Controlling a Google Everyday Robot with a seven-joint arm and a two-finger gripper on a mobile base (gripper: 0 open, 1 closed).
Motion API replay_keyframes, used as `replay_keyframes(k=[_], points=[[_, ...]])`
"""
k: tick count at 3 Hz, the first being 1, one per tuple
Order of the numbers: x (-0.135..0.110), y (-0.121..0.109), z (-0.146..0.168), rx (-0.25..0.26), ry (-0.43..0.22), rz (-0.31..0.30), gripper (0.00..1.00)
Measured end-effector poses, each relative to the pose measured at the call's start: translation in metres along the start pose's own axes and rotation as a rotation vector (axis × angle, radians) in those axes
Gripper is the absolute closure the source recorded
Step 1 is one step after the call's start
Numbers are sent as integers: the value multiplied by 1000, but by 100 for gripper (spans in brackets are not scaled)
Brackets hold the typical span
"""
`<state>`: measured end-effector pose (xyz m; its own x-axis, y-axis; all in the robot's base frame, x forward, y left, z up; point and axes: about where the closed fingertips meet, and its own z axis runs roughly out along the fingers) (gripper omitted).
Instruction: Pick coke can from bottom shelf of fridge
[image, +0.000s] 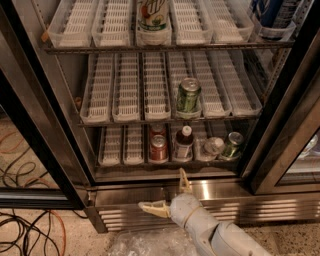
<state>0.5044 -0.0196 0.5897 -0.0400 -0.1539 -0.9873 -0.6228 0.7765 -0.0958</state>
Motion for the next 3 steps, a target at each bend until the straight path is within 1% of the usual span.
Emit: replay_keyframes(k=[1,2,3], points=[[-7,-9,4,35,-45,18,0],[-9,-24,8,81,-91,42,0],[-5,-28,15,82,-91,40,0]])
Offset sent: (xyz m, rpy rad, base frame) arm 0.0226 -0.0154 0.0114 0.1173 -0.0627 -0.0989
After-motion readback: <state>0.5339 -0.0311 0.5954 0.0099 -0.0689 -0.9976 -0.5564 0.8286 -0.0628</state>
